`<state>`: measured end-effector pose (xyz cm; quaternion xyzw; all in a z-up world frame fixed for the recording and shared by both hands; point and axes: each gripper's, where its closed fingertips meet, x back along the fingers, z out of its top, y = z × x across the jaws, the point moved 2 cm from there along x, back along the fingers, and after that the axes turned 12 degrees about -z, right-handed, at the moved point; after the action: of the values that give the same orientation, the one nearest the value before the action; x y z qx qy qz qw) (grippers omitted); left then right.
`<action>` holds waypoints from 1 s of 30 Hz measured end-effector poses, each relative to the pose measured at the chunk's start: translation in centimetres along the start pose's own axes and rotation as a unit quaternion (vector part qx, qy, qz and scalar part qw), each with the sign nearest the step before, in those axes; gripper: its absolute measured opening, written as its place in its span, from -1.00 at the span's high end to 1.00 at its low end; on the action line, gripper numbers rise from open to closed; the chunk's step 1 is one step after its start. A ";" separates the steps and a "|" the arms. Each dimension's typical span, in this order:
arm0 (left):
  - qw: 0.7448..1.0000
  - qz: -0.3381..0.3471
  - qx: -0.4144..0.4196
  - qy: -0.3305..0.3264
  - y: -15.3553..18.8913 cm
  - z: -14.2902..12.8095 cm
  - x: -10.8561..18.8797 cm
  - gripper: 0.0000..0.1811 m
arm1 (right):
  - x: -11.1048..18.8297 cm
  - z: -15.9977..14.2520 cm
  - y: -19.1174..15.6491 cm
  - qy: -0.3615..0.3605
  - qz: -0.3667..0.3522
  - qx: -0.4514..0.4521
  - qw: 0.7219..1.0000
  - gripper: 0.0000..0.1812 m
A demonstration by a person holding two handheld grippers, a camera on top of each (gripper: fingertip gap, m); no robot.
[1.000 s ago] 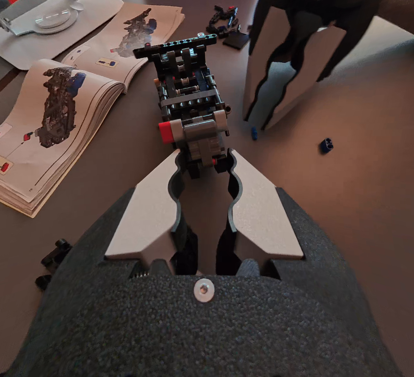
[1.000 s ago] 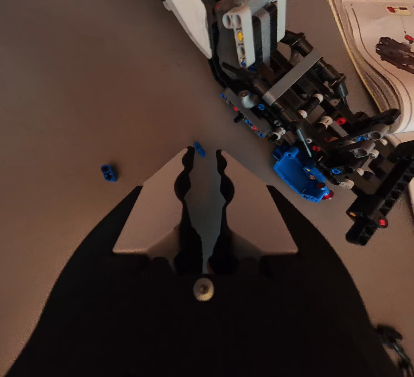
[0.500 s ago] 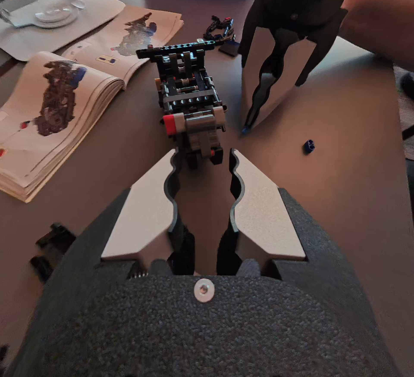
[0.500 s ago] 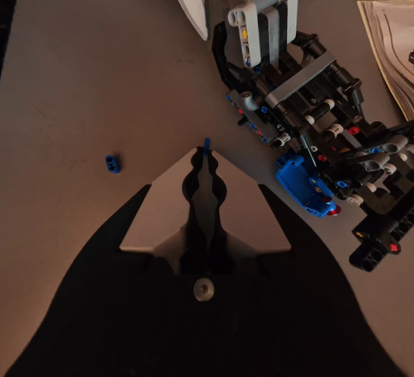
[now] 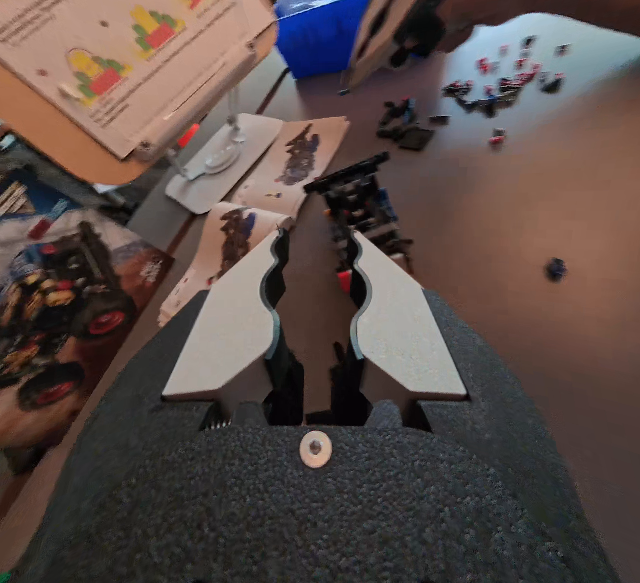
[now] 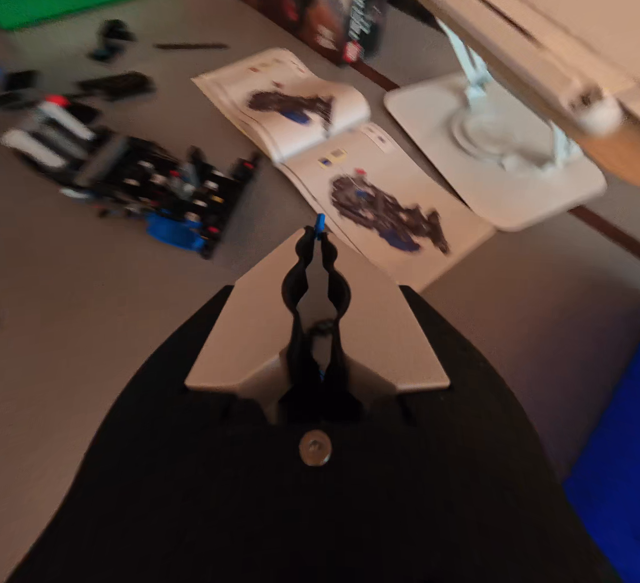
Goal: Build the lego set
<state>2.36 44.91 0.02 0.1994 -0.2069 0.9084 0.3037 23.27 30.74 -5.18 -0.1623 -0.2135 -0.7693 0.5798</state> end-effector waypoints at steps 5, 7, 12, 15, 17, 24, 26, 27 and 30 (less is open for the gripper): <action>0.997 0.031 0.070 -0.025 -3.2 -2.2 -1.5 0.65 | -0.3 -2.9 2.5 -0.035 -0.058 -0.050 0.996 0.96; 0.996 0.040 0.076 -0.033 -3.8 -2.7 -1.7 0.67 | -0.2 -2.6 2.3 -0.028 -0.047 -0.070 0.996 0.96; 0.993 0.041 0.067 -0.091 -7.2 -4.9 -3.1 0.68 | -0.5 -3.4 2.5 -0.038 -0.050 -0.075 0.995 0.96; 0.982 0.028 0.098 -0.160 -11.5 -8.8 -5.8 0.53 | -0.8 -3.5 2.2 -0.043 -0.047 -0.068 0.996 0.96; 0.974 0.000 0.120 -0.193 -13.1 -11.3 -7.6 0.52 | -1.0 -4.0 2.2 -0.054 -0.052 -0.056 0.996 0.96; 0.965 -0.084 0.160 -0.188 -10.5 -13.0 -9.6 0.70 | -1.1 -4.5 2.6 -0.059 -0.054 -0.055 0.995 0.96; 0.965 -0.083 0.170 -0.180 -10.0 -13.0 -9.3 0.70 | -1.0 -4.6 2.7 -0.059 -0.052 -0.058 0.995 0.96; 0.964 -0.086 0.171 -0.184 -9.7 -13.1 -9.1 0.68 | -1.0 -4.6 2.7 -0.059 -0.049 -0.060 0.995 0.96; 0.971 -0.079 0.159 -0.159 -10.7 -10.6 -8.7 0.58 | -0.9 -4.6 2.8 -0.059 -0.047 -0.063 0.995 0.96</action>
<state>13.06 53.90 -10.34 0.4027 -0.0892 0.8592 0.3026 26.21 28.43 -9.22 -0.2335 -0.2061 -0.7969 0.5176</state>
